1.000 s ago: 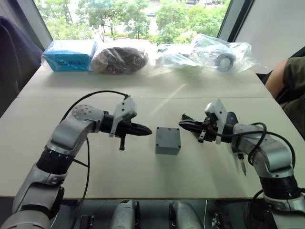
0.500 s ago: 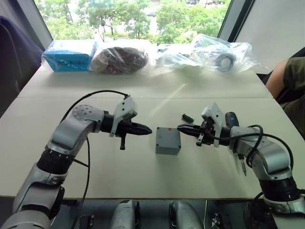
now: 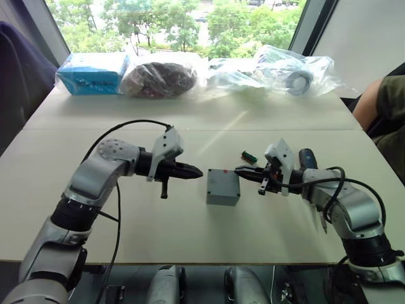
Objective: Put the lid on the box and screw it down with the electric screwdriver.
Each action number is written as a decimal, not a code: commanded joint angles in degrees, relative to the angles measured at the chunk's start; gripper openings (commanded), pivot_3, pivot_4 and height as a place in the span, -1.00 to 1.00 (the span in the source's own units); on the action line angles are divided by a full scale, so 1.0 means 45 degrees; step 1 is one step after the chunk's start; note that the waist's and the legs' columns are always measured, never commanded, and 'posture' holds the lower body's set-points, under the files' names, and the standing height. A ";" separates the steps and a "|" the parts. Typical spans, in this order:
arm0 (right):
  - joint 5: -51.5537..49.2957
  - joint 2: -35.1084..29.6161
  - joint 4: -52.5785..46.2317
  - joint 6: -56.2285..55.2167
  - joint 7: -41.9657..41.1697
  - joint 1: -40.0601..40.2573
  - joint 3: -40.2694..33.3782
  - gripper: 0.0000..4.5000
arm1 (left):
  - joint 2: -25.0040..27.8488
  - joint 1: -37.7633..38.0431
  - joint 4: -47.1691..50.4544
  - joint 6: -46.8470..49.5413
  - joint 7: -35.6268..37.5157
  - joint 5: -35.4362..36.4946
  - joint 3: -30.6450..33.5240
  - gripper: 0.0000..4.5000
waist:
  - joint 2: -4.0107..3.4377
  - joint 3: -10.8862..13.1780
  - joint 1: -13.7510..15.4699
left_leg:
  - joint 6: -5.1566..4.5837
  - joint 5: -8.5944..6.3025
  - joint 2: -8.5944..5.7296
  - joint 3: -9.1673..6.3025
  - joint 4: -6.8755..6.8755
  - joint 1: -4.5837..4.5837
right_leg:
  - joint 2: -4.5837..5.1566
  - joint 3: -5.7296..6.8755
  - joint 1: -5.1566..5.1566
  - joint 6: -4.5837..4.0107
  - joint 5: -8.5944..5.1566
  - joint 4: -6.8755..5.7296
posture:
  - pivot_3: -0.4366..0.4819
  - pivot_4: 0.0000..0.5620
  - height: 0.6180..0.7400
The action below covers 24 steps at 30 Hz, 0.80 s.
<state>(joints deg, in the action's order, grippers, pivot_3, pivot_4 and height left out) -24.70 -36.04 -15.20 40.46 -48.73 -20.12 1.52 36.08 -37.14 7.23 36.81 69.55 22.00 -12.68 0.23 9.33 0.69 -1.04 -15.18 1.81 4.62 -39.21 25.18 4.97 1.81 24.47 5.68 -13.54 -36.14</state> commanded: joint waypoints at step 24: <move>-0.4242 -0.1267 -0.0507 1.0168 0.3775 -0.3341 -0.6244 1.00 | -0.0827 -0.1278 0.0565 -0.0787 0.0482 0.0299 -0.0379 -1.00 | 0.0000 0.0000 0.0001 | -0.0002 -0.0001 0.0003 -0.0012 0.0005 0.0001 | 0.0003 0.0000 0.0000 -0.0001 0.0000 0.0003 | -0.05 -0.47 1.00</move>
<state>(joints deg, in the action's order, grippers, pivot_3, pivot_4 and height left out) -42.26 -40.99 -16.66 78.23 -34.41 -32.94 -22.41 32.93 -41.36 7.51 35.54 70.67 23.38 -13.17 0.23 9.33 0.69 -1.05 -15.18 1.83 4.57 -39.19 25.18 4.98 1.81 24.47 5.68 -13.54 -36.13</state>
